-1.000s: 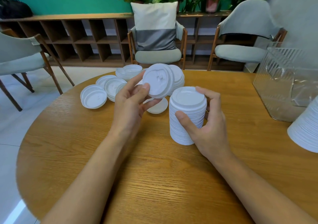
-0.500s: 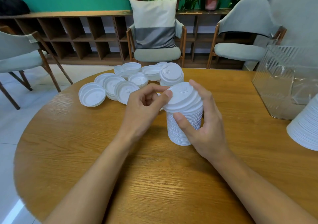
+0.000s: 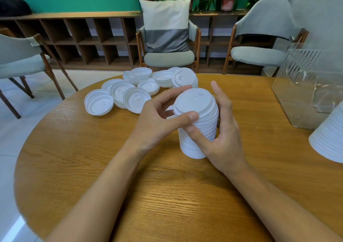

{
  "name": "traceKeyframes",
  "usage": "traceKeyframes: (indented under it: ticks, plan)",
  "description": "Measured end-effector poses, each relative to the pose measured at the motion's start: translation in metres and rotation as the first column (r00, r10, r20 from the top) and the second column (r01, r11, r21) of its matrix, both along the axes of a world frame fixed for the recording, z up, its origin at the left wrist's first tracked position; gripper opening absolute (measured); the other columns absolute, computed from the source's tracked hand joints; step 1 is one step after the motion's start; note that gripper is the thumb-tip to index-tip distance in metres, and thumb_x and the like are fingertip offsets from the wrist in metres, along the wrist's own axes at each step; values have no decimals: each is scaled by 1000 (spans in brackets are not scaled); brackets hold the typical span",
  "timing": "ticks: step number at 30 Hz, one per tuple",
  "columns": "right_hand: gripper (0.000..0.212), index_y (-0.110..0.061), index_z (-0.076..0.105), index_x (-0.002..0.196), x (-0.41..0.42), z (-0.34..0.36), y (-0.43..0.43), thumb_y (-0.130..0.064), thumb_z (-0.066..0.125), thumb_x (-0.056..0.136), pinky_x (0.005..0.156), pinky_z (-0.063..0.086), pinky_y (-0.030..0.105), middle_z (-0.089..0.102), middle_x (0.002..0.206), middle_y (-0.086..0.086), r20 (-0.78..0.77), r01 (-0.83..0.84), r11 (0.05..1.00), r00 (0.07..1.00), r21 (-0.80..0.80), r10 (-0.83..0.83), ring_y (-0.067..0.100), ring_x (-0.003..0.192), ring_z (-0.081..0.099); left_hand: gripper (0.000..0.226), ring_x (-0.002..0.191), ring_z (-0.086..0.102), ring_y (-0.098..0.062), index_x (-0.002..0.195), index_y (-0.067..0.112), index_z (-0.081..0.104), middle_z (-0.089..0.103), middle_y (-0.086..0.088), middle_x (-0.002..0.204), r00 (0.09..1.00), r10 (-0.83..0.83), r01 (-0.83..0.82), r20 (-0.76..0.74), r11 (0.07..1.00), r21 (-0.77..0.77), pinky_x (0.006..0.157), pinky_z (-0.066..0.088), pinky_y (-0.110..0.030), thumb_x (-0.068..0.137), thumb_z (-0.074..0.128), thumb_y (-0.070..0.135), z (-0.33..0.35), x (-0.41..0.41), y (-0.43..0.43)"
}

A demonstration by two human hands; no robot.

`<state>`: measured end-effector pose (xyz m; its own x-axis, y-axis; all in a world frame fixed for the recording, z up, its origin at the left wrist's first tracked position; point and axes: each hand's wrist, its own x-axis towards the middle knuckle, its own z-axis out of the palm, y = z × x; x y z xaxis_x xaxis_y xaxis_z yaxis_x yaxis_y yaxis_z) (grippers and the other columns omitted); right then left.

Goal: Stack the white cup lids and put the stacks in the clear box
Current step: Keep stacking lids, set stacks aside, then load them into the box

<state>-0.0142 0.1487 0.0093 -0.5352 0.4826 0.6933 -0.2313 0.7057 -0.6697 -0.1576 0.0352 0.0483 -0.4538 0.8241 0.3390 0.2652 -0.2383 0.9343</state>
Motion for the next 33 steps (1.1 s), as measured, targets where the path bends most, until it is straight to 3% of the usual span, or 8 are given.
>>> traceKeyframes:
  ticks: [5, 10, 12, 16, 18, 22, 26, 33]
  plan:
    - [82, -25, 34, 155, 0, -1, 1, -40, 78, 87, 109, 44, 25, 54, 143, -3, 11, -4, 1000, 1000, -12, 4, 12, 134, 54, 69, 117, 67, -7, 123, 19, 67, 74, 10, 119, 989, 145, -145, -24, 989, 10, 89, 52, -20, 63, 90, 45, -2, 15, 5]
    - [79, -25, 37, 152, 0, -1, 1, -40, 77, 86, 107, 45, 25, 55, 141, 1, 21, -5, 1000, 1000, -23, 5, 13, 132, 56, 73, 114, 68, -5, 116, 25, 64, 73, 13, 115, 967, 247, -249, -59, 968, -29, 90, 57, -29, 56, 90, 58, -4, 20, 9]
    - [77, -25, 39, 151, 0, 0, 1, -42, 77, 86, 106, 45, 23, 55, 142, -3, 26, -6, 1000, 1000, -30, 6, 12, 132, 55, 72, 115, 67, -3, 119, 26, 63, 73, 15, 116, 975, 220, -221, -39, 975, -34, 89, 56, -24, 60, 87, 59, -2, 20, 8]
    - [75, -23, 41, 151, 0, 0, 0, -45, 77, 88, 106, 47, 28, 55, 143, -8, 24, 5, 999, 1000, -37, -4, 13, 133, 56, 61, 129, 62, -10, 137, 22, 62, 70, 11, 130, 997, 73, -73, -38, 997, -10, 107, 52, -37, 81, 80, 39, 4, 15, 0]
    - [77, -23, 41, 151, 1, 0, 0, -45, 77, 88, 107, 48, 31, 55, 144, -8, 24, 5, 999, 1000, -40, -4, 14, 134, 56, 58, 127, 64, -14, 136, 19, 65, 72, 6, 129, 998, 60, -60, -28, 998, -4, 109, 52, -42, 83, 84, 28, 6, 12, -2]
    - [81, -25, 36, 154, 1, 1, -1, -44, 78, 87, 107, 49, 30, 54, 146, -7, 17, -12, 998, 1000, -63, 13, 13, 134, 56, 58, 120, 67, -8, 128, 19, 69, 75, 9, 121, 991, 127, -127, -32, 992, -10, 99, 53, -26, 75, 90, 26, 6, 17, 1]
    - [83, -25, 36, 155, 0, 0, 0, -41, 78, 86, 109, 50, 40, 56, 146, 0, 8, -15, 998, 1000, -65, 16, 17, 134, 57, 59, 114, 69, -7, 121, 20, 67, 76, 12, 115, 982, 187, -187, -11, 982, 12, 87, 52, -17, 69, 93, 33, 2, 23, 6]
    - [80, -20, 41, 152, 1, 0, 1, -38, 79, 85, 101, 54, 34, 58, 141, -6, 4, -37, 994, 999, -99, 37, 17, 129, 61, 61, 120, 65, -8, 130, 36, 68, 66, 10, 125, 975, 185, -188, -125, 982, -15, 91, 53, -23, 74, 84, 54, 4, 25, 8]
